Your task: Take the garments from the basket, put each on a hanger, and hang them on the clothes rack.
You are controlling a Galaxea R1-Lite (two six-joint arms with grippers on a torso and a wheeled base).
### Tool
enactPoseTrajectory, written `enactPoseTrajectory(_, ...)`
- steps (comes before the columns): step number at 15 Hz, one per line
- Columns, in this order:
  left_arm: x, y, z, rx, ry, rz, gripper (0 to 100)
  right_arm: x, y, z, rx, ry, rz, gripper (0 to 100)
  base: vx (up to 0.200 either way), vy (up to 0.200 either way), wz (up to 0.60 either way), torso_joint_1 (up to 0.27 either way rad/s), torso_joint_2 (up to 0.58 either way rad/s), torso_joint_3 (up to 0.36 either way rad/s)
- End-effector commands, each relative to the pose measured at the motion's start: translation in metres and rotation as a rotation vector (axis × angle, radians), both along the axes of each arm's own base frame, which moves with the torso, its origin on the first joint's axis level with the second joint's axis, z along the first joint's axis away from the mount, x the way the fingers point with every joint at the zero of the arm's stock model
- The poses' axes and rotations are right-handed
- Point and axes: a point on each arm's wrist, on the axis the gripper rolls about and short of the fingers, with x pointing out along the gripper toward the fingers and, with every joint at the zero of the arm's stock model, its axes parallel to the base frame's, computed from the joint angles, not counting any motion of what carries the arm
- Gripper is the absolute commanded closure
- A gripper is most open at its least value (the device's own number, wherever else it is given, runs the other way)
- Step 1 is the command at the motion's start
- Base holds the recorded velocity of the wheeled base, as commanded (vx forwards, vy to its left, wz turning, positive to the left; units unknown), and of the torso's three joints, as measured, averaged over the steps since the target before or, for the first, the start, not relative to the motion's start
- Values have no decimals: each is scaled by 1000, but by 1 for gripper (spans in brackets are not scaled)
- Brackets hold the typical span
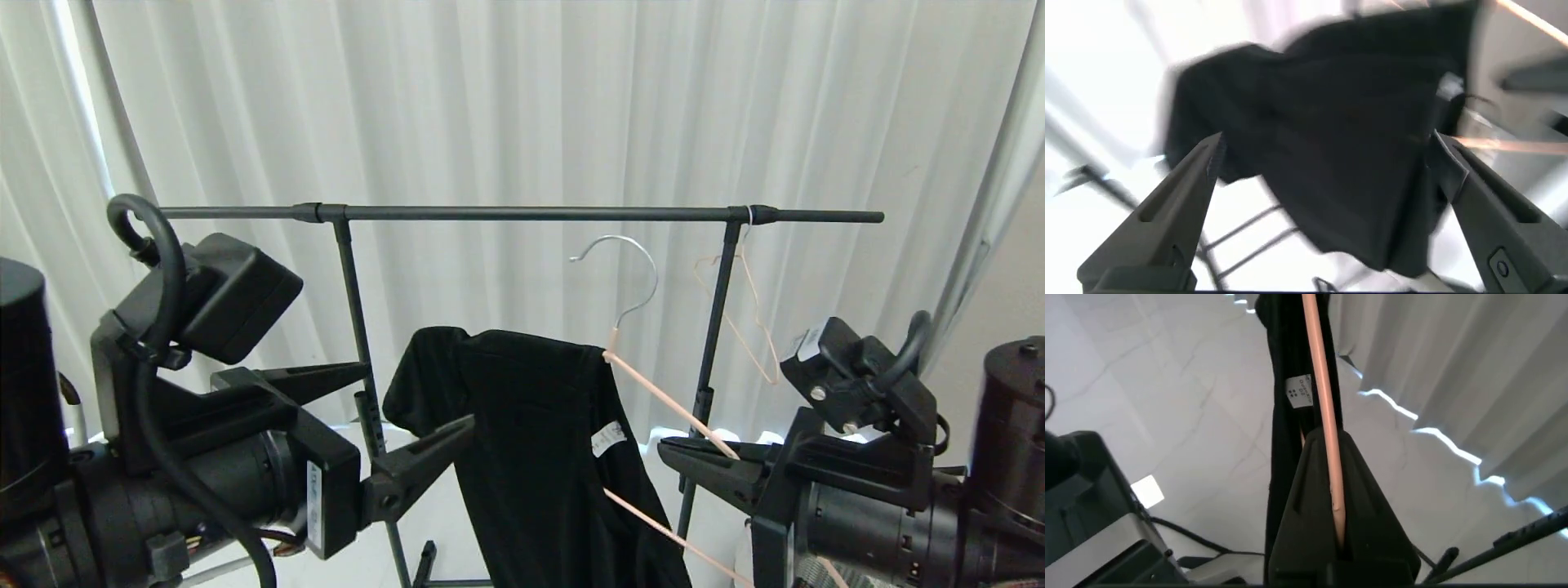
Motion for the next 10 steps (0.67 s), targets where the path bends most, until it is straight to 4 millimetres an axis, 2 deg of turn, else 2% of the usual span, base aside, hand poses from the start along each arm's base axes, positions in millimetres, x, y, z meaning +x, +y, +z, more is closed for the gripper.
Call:
enactPoseTrajectory(1, -6, 4, -2, -19, 7, -74, 0, -7, -9, 6, 28, -10, 26, 100, 0, 0, 0, 0, 0, 0)
enactPoseTrajectory(6, -12, 22, -9, 32, -40, -268, 0, -32, -40, -7, -6, 23, 149, 100, 0, 0, 0, 0, 0, 0)
enactPoseTrajectory(10, -16, 21, -15, 70, -79, -452, 0, -46, -58, -9, -76, 40, 262, 100, 0, 0, 0, 0, 0, 0)
